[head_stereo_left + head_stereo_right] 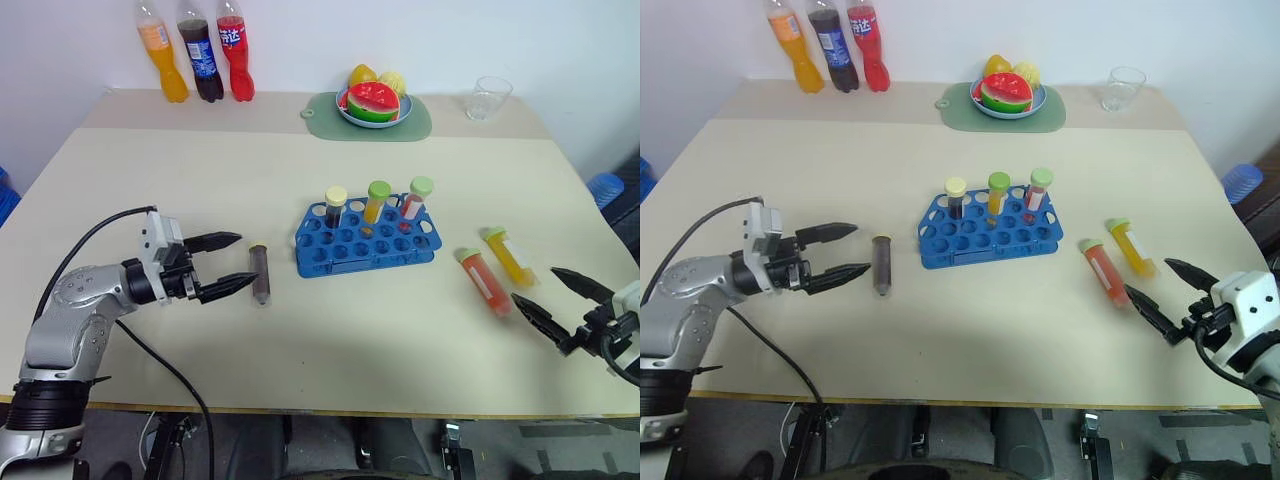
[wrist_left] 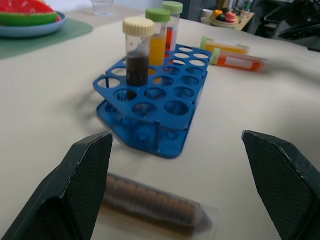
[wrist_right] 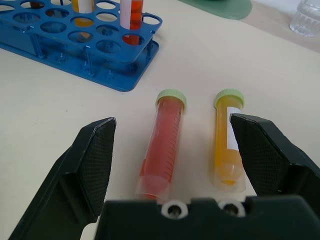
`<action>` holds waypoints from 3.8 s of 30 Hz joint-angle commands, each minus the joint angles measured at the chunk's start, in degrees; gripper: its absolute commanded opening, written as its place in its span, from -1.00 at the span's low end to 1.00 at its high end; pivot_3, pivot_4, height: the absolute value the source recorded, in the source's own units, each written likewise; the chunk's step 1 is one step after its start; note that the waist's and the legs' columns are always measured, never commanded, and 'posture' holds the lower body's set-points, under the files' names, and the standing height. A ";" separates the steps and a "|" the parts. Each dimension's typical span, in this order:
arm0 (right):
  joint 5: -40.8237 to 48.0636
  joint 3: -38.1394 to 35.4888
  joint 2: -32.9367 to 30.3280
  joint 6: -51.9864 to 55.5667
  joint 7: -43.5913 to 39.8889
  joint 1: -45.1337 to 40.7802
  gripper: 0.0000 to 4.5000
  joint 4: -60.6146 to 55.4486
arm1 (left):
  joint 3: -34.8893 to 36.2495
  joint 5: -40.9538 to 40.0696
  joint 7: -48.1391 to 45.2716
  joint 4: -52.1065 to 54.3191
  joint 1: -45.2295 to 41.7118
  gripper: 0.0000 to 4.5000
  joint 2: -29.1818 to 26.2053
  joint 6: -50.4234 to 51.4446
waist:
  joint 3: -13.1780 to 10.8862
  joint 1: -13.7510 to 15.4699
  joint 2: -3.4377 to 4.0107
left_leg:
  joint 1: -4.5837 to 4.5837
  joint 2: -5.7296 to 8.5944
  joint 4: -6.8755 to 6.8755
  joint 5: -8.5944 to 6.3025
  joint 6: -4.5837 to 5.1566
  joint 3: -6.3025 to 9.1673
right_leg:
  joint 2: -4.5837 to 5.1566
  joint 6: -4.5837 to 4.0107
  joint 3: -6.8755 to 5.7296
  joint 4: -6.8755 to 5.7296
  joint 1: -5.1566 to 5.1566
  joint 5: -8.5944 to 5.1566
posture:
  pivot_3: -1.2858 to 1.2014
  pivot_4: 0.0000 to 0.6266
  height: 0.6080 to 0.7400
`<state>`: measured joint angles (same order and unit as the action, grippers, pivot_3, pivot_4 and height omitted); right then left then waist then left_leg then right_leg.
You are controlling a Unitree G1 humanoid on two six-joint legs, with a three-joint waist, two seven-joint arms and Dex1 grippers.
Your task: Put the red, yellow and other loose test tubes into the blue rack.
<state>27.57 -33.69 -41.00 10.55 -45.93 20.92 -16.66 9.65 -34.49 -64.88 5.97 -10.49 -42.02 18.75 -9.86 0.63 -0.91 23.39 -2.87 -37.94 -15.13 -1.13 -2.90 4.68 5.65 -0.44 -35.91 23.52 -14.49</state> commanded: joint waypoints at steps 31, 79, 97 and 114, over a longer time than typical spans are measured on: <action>-1.38 1.07 0.17 0.43 2.68 -5.72 0.80 -0.78 | -1.82 -0.58 -0.99 3.63 -4.94 0.89 2.99 -1.75 | 0.00 0.06 0.01 | 0.01 0.01 0.00 0.00 0.00 -0.02 | -0.01 0.00 0.00 0.01 -0.01 0.00 | 0.03 -0.52 1.00; -0.24 30.69 -17.55 55.62 -2.17 -46.12 0.80 13.25 | -10.64 -0.82 -7.62 8.87 -6.88 0.89 3.93 0.86 | -0.14 -0.17 0.21 | 0.17 0.03 -0.08 -0.02 0.06 -0.08 | -0.04 0.02 0.07 -0.11 0.22 0.01 | 0.03 -0.52 1.00; -9.87 41.23 -12.70 49.02 -0.02 -49.14 -0.66 19.76 | -9.49 -1.83 -6.17 11.60 -5.22 0.91 3.06 2.55 | -0.09 -0.80 0.13 | 0.15 0.02 -0.09 -0.02 0.06 -0.08 | -0.08 0.03 0.09 -0.13 0.20 0.02 | 0.03 -0.52 1.00; 0.31 14.87 12.34 20.59 12.09 -34.12 -0.66 -10.72 | -8.82 -1.40 -4.50 9.19 -5.13 0.91 4.50 0.99 | -0.10 -1.33 0.13 | 0.10 0.00 -0.04 -0.01 0.05 -0.04 | -0.13 0.10 0.09 -0.18 0.18 0.02 | 0.03 -0.52 1.00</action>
<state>29.53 -18.82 -29.43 35.55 -36.15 -13.20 -25.86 -0.32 -35.61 -69.65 15.05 -14.68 -37.88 20.76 -9.97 -0.70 -0.78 23.49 -2.87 -37.98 -15.15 -1.08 -2.95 4.57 5.74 -0.35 -36.08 23.68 -14.47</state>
